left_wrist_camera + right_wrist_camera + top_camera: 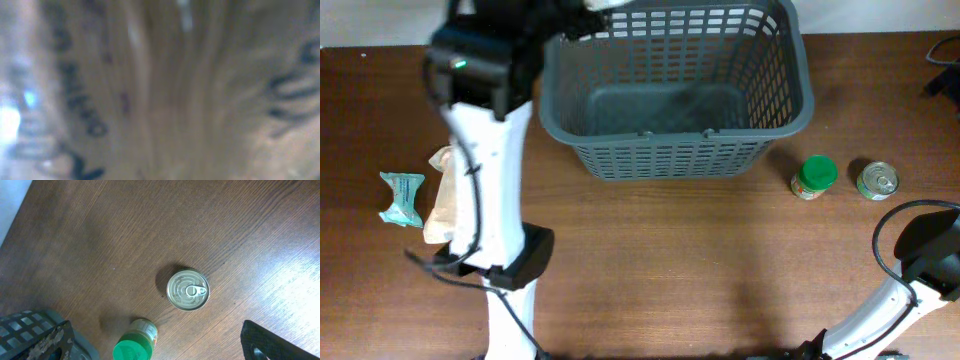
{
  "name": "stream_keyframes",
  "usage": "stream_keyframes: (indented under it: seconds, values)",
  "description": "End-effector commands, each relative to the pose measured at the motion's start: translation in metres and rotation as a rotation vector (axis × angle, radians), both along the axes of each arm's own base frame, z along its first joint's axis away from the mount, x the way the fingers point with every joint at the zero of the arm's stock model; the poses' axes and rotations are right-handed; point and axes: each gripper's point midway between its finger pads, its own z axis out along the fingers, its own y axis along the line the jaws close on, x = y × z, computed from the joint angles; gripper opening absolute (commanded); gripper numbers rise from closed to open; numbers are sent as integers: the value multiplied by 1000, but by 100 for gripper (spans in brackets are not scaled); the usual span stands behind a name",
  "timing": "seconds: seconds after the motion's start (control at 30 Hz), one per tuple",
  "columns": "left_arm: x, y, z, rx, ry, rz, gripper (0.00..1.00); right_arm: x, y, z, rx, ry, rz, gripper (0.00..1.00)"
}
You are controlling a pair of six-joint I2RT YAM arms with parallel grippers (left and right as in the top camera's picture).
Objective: Pack container
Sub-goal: 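Lift the tissue stack into the basket and open the left gripper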
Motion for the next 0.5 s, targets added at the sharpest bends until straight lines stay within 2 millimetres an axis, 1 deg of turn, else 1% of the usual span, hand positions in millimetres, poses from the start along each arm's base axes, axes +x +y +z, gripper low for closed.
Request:
stream_keyframes:
  seconds: [0.0,0.03,0.07,0.1,0.13,0.17,0.23,0.3,0.4,0.43,0.47]
  values:
    - [16,-45,-57,109,51,-143,2,-1,-2,-1,-6,9,-9,99]
    - [19,-55,-72,120,75,-158,2,-1,-2,-1,-6,8,-10,99]
    - [24,-69,-95,136,114,-177,2,-1,-2,-1,-6,9,-9,99]
    - [27,-76,-110,146,141,-187,2,-1,-2,-1,-6,8,-10,99]
    - [32,-87,-141,170,198,-199,2,-1,-2,-1,-6,9,-9,99]
    - [36,-90,-160,192,230,-193,2,-1,-2,-1,-5,9,-9,99]
    - [43,-89,-188,241,274,-154,2,-1,-2,-1,-6,9,-9,99]
    - [51,-84,-215,306,303,-89,2,-1,-2,-1,-6,9,-9,99]
    - [59,-77,-242,376,328,-32,2,-1,-2,-1,-5,9,-10,99]
    - [60,-77,-247,381,335,-31,2,-1,-2,-1,-6,9,-10,99]
    - [62,-78,-256,387,345,-31,2,-1,-2,-1,-6,9,-9,99]
